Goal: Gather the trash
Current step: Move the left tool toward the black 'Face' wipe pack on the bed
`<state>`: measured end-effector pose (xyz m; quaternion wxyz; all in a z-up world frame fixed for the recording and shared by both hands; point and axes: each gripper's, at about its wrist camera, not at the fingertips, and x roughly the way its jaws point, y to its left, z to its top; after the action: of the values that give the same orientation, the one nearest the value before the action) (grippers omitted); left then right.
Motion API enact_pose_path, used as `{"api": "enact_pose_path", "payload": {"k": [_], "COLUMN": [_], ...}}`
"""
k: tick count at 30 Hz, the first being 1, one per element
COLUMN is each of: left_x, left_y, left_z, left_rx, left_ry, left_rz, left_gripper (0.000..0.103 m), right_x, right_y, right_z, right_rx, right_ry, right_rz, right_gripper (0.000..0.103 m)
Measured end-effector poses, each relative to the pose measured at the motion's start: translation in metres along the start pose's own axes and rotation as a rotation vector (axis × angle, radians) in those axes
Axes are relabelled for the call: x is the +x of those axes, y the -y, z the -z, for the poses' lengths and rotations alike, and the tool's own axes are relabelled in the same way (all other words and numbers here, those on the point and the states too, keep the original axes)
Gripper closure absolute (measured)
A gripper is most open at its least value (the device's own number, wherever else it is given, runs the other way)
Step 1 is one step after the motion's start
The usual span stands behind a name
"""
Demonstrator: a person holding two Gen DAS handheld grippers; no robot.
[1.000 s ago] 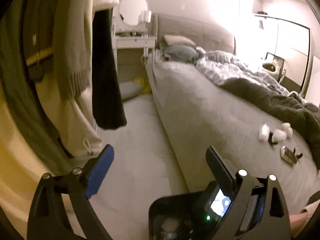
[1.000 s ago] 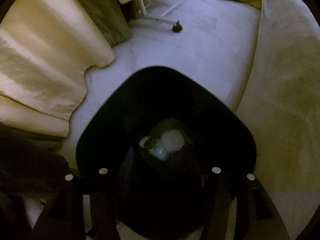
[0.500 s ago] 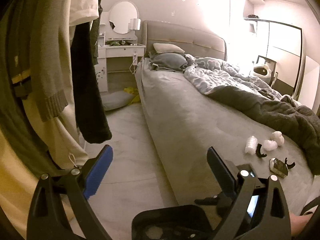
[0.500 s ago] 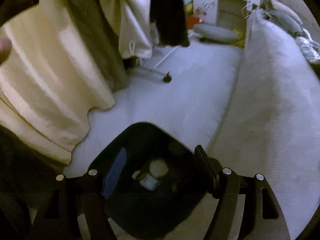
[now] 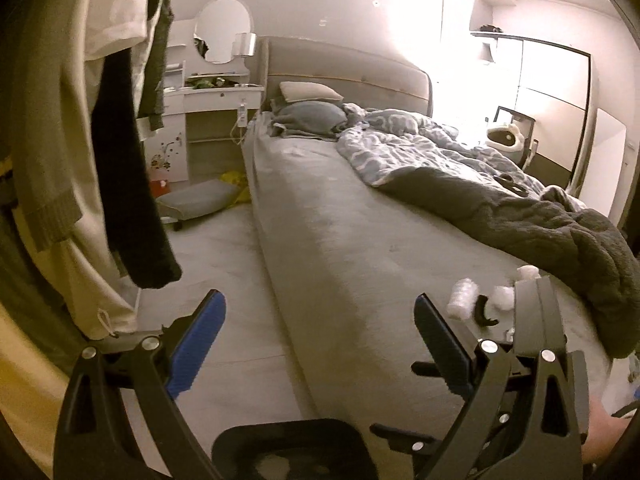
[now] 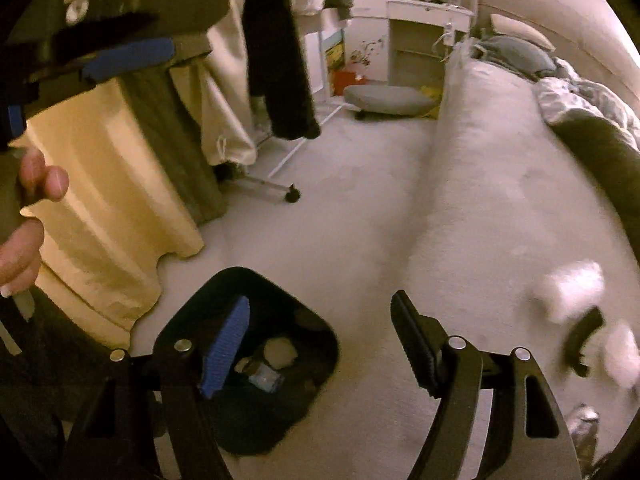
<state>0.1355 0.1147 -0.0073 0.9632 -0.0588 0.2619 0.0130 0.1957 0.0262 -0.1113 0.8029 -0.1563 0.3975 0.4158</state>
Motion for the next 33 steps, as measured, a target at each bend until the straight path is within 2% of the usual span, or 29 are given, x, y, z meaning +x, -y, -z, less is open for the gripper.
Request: {"api": "enact_pose_path", "payload": {"k": [19,33], "left_x": [0.039,0.066], "left_y": [0.081,0.144], "left_z": [0.006,0.024], "left_rx": [0.071,0.142], "left_ry": [-0.079,-0.147], "left_rz": [0.121,0.226], "left_gripper": [0.006,0.006], "right_x": [-0.085,-0.112], "right_y": [0.106,0.167], "right_z": [0.045,0.093], "right_rx": [0.151,0.269], "right_ry": [0.103,0.097], "right_rz": [0.175,0.245], "right_gripper": [0.029,0.029]}}
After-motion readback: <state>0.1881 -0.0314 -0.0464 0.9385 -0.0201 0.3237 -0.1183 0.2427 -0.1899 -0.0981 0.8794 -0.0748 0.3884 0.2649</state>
